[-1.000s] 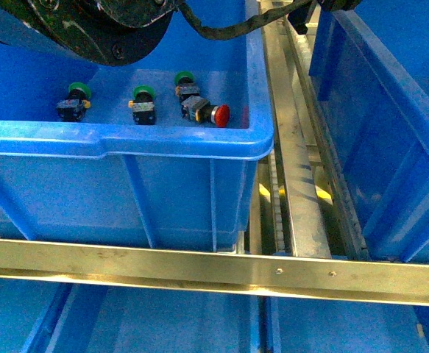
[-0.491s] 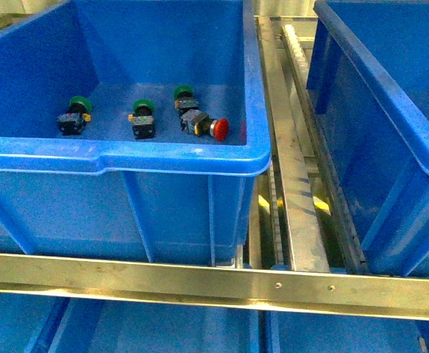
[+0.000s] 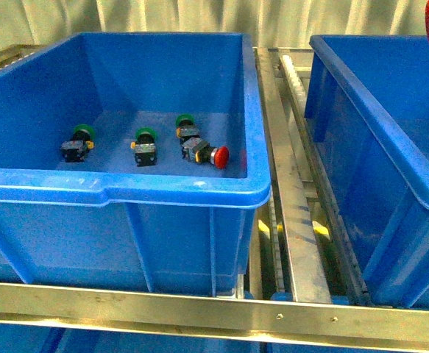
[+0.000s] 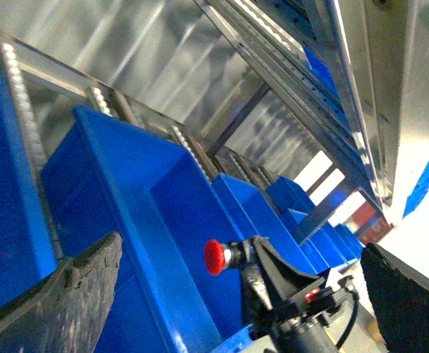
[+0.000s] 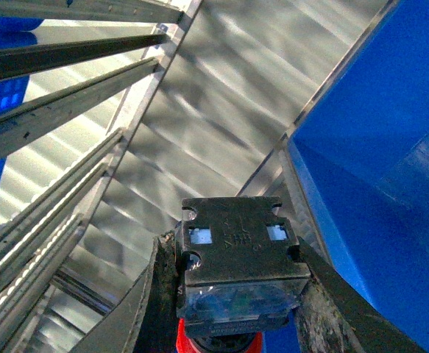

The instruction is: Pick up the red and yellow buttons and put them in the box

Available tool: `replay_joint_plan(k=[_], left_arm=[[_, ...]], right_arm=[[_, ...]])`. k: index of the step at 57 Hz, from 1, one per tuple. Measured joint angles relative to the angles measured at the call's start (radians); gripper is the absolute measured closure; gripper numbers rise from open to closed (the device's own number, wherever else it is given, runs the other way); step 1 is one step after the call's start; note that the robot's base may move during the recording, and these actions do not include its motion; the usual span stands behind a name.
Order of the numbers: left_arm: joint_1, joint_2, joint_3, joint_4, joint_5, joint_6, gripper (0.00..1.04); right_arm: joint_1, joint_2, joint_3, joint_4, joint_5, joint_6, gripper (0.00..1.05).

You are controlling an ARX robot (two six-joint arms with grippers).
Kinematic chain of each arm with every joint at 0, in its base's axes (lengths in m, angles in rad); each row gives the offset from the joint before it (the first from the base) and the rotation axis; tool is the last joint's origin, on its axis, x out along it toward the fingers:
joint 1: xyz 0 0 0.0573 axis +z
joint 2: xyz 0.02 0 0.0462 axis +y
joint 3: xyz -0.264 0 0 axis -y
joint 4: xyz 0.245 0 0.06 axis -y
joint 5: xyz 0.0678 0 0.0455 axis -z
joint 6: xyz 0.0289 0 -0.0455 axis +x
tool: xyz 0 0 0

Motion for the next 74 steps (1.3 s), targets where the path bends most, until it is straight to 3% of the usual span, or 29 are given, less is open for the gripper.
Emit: replay_joint_plan(k=[1,4,8,14,20,25,31,36,55,61,64,74], left_arm=[[0.002,-0.023,-0.024,-0.001,-0.019,0.002,0.08],[-0.059,-0.137,-0.071,-0.225,-0.399,0.184,0.20],[-0.089,-0.259,-0.175,-0.374,-0.689,0.408,0.32],[-0.138,-0.430,-0.332,-0.464,-0.930,0.593,0.50],[-0.220,-0.595,-0.433,-0.521,-1.031,0.671,0.68],[-0.206,-0.696,-0.489,-0.539,-0.980,0.701,0.83],[-0.125,-0.777,-0.530,-0.570,-0.917,0.712,1.02],[-0.084,-0.869,-0.570,-0.649,-0.858,0.717,1.02],[0.123,-0.980,-0.636,-0.666,-0.668,0.721,1.02],[0.256,-1.006,-0.655,-0.674,-0.510,0.723,1.02],[0.294,-1.012,-0.662,-0.674,-0.505,0.723,1.02],[0.302,-1.025,-0.678,-0.674,-0.491,0.723,1.02]], right_arm=[[0.003,-0.005,0.000,-0.004,0.003,-0.005,0.71],[0.016,-0.019,0.000,-0.018,0.019,-0.028,0.71],[0.032,-0.033,-0.001,-0.041,0.036,-0.055,0.71],[0.050,-0.063,-0.016,-0.059,0.068,-0.097,0.71],[0.071,-0.092,-0.036,-0.076,0.079,-0.142,0.71],[0.087,-0.117,-0.056,-0.090,0.086,-0.178,0.71],[0.103,-0.156,-0.073,-0.128,0.116,-0.226,0.71],[0.119,-0.175,-0.089,-0.146,0.137,-0.240,0.71],[0.157,-0.201,-0.138,-0.147,0.171,-0.255,0.71],[0.159,-0.210,-0.139,-0.153,0.171,-0.264,0.71],[0.160,-0.214,-0.140,-0.154,0.167,-0.264,0.71],[0.159,-0.242,-0.158,-0.155,0.170,-0.259,0.71]])
